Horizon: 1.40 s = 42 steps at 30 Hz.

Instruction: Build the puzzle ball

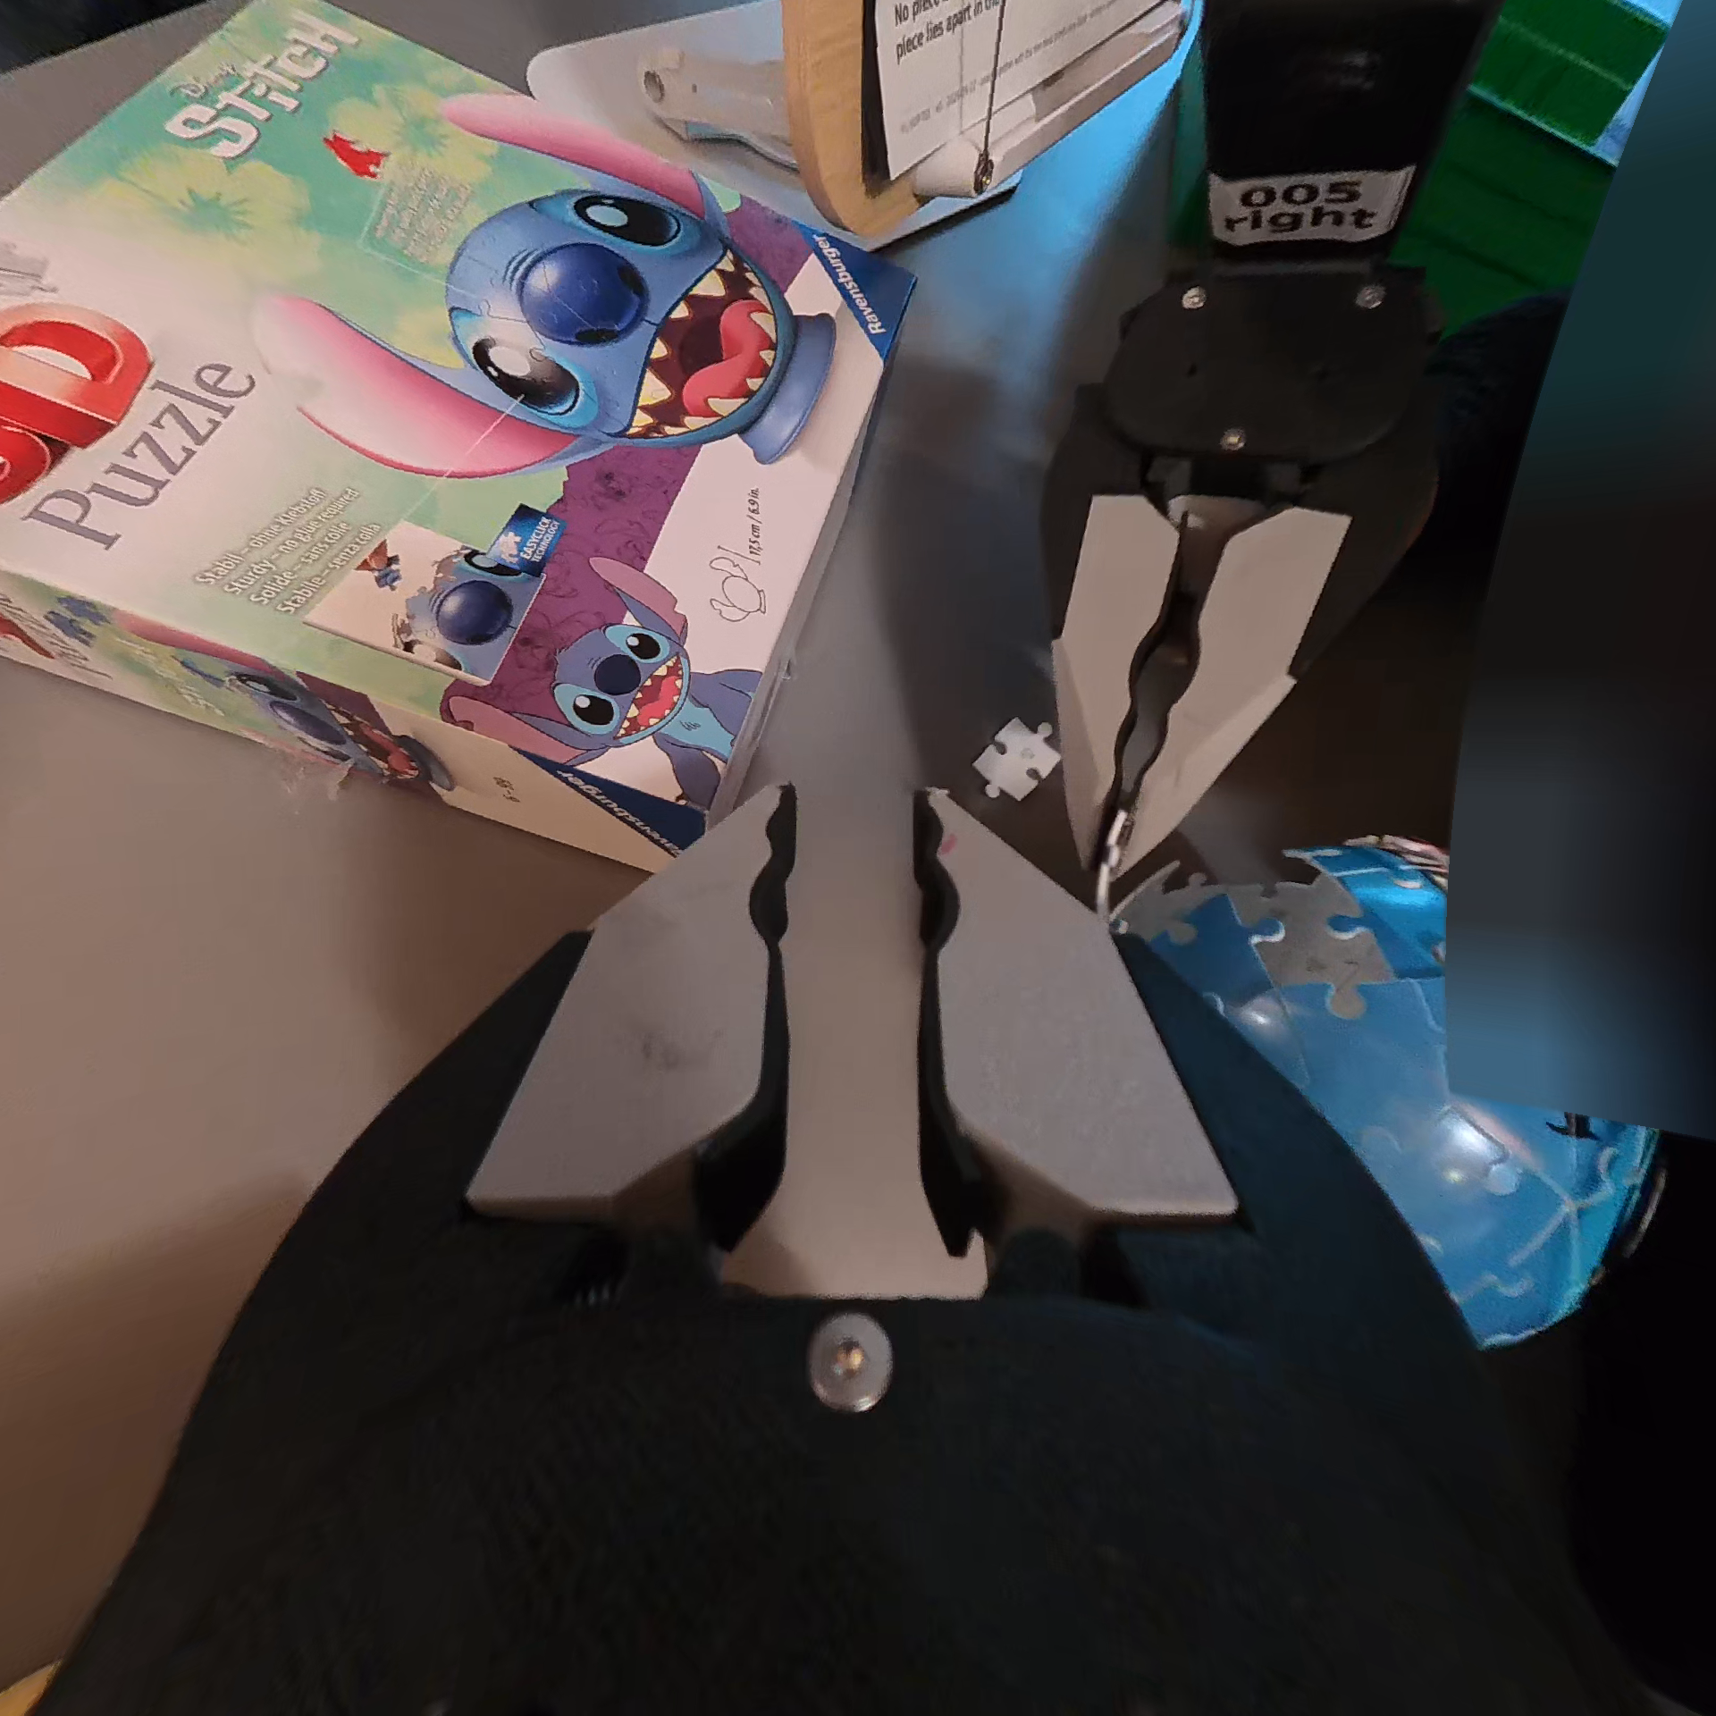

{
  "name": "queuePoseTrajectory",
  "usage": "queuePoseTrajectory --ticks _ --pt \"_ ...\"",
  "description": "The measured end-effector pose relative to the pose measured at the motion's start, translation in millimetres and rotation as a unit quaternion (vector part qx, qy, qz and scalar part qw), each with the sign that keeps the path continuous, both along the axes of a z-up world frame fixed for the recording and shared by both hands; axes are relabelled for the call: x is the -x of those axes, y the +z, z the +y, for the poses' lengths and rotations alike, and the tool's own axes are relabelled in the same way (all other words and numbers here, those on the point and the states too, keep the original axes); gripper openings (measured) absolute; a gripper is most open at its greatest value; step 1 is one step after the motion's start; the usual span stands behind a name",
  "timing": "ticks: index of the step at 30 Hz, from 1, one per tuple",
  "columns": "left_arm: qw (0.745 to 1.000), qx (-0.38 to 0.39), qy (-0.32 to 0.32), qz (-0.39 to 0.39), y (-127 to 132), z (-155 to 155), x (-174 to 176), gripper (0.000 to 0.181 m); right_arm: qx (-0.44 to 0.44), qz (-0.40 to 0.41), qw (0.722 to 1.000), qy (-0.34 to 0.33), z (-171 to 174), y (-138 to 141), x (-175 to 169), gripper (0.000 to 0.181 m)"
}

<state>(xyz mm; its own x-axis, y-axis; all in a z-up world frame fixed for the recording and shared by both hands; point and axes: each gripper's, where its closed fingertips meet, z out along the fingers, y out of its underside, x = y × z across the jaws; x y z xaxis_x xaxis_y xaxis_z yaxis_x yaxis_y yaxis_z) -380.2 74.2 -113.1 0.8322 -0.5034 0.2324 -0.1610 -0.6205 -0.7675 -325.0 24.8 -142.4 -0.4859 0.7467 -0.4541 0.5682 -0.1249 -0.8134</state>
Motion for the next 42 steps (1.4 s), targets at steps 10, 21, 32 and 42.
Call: queuePoseTrajectory --ticks 10,21,32,42 --pt "0.999 -0.028 0.018 0.003 14.8 1.2 7.8 0.023 0.028 -0.006 1.000 0.008 -2.9 -3.8 2.2 0.000" --pt "1.000 -0.016 0.000 0.018 15.1 -5.5 -1.7 0.024 0.036 -0.015 0.999 0.021 -13.2 -8.9 4.6 0.000" --pt "0.999 0.016 -0.042 -0.030 16.2 -36.9 -13.0 0.028 -0.007 -0.013 1.000 0.021 -17.3 -8.2 6.5 0.000" --pt "0.986 -0.021 -0.105 -0.130 34.1 -77.9 -17.2 0.060 -0.029 -0.024 0.999 0.038 -19.2 -6.6 4.0 0.000"
